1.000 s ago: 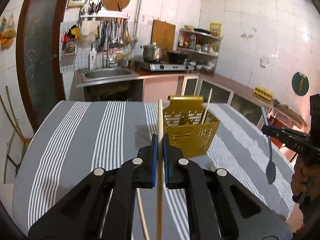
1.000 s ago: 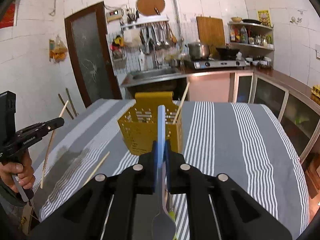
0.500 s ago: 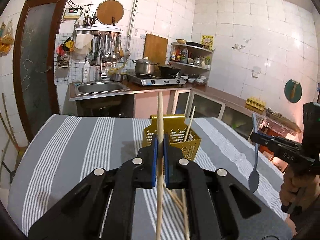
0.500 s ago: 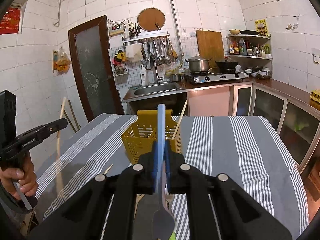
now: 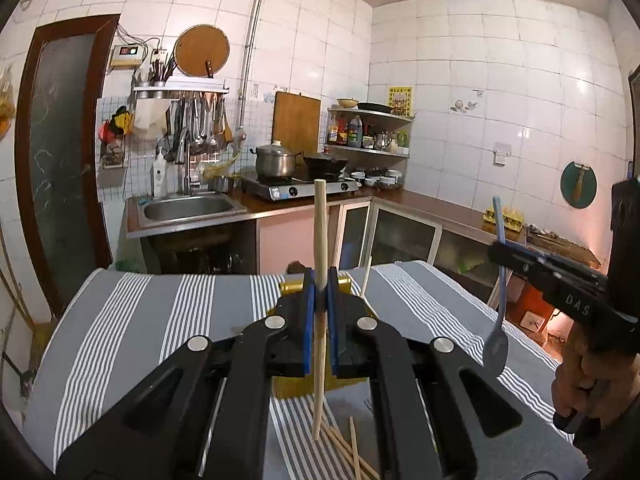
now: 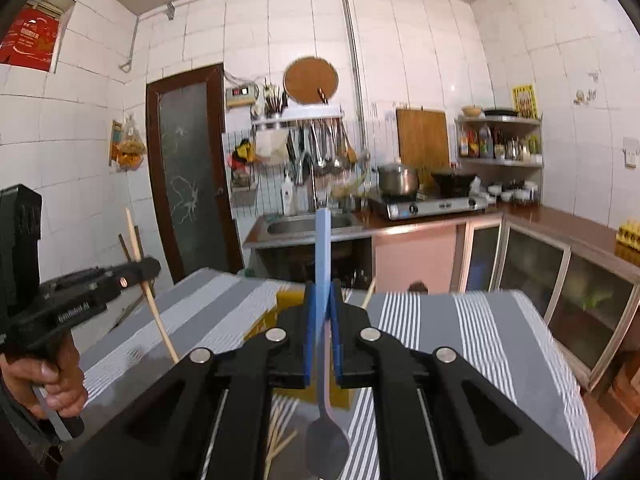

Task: Organize utensils
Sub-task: 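Lift and carry the chopstick with the left gripper while the right gripper carries the spatula to the caddy, then drop the chopstick into the caddy with the left gripper while the right gripper releases the spatula there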

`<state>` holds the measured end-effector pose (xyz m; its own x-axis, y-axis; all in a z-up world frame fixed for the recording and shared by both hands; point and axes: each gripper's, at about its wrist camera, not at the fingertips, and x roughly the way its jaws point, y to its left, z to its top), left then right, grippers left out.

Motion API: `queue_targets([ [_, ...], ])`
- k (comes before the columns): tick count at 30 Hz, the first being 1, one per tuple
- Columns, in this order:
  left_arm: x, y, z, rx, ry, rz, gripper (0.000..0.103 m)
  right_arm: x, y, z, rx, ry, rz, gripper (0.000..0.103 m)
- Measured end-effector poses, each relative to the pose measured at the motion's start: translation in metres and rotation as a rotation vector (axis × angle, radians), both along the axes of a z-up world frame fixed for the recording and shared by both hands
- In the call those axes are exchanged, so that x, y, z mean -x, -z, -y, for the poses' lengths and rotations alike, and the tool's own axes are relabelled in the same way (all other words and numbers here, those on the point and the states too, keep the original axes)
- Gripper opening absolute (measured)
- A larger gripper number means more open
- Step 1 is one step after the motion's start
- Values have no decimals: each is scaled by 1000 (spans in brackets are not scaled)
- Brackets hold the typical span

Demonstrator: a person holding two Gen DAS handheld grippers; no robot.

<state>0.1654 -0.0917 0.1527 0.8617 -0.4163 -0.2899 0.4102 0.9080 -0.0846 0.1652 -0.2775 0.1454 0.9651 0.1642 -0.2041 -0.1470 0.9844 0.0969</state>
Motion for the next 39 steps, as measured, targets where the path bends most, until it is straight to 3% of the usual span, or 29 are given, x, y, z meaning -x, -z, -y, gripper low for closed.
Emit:
queue_targets([
  [7,-25,-21,10,2,2,20,4,-29,-32,-15,41,-9,73,7],
  [12,-42,-27,14,1,0,29,4,-48,-36,-19,36,-5,82,7],
  [24,-86,-19,23,9,-40,32,4,-93,-23,-22,36,9,55,7],
  [39,-144,22,29,34,-50,-16,4,-150,11,-36,47,28,69,7],
])
